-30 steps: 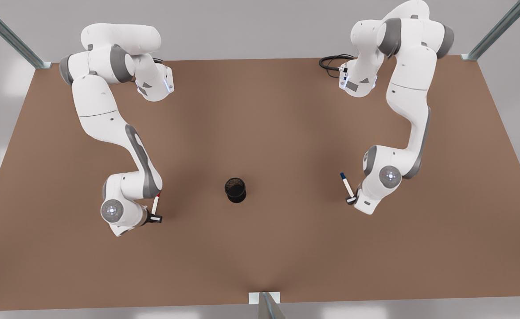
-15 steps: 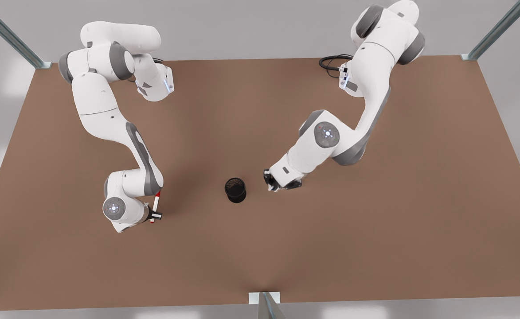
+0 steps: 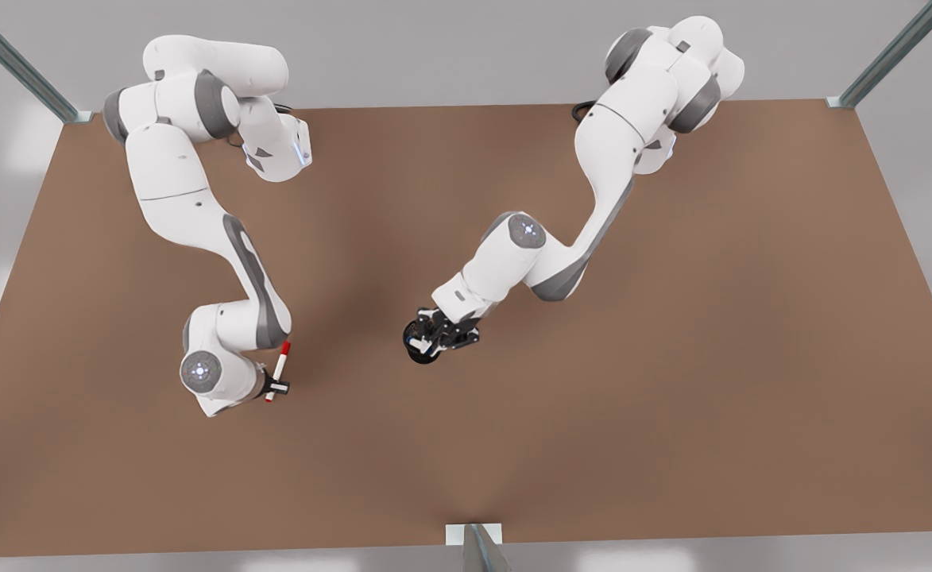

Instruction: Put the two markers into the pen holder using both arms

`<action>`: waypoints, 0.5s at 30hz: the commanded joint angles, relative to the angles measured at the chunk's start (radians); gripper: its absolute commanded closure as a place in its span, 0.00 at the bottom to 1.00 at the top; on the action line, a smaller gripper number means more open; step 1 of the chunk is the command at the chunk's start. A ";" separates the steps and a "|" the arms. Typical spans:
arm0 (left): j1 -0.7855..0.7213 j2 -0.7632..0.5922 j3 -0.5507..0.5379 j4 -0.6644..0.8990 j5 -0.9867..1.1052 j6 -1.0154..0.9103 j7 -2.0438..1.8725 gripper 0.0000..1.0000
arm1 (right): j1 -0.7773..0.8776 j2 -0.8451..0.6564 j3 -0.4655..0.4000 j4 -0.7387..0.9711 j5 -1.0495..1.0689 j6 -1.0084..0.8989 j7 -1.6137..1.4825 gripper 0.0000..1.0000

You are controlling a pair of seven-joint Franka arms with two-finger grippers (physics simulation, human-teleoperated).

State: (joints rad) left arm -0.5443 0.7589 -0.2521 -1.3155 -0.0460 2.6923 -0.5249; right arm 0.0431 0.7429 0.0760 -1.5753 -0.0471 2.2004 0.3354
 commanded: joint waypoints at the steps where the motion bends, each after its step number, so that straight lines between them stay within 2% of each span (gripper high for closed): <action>1: 0.001 0.000 0.001 -0.016 -0.005 0.064 -0.040 0.79 | 0.001 -0.031 0.004 0.001 -0.004 -0.030 0.013 0.71; 13: 0.004 -0.023 0.010 -0.113 -0.005 0.064 0.003 0.79 | 0.006 -0.274 0.166 0.040 -0.007 -0.013 0.013 0.70; 14: 0.001 -0.023 0.011 -0.119 -0.003 0.064 0.005 0.70 | 0.007 -0.283 0.168 0.040 -0.007 -0.004 0.014 0.70; 15: 0.001 -0.020 0.011 -0.123 0.055 0.064 0.000 0.43 | 0.006 -0.295 0.185 0.034 -0.007 0.027 0.014 0.70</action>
State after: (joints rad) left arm -0.5418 0.7394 -0.2414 -1.4366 -0.0293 2.7527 -0.5385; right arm 0.0494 0.4565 0.2545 -1.5401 -0.0507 2.1900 0.3365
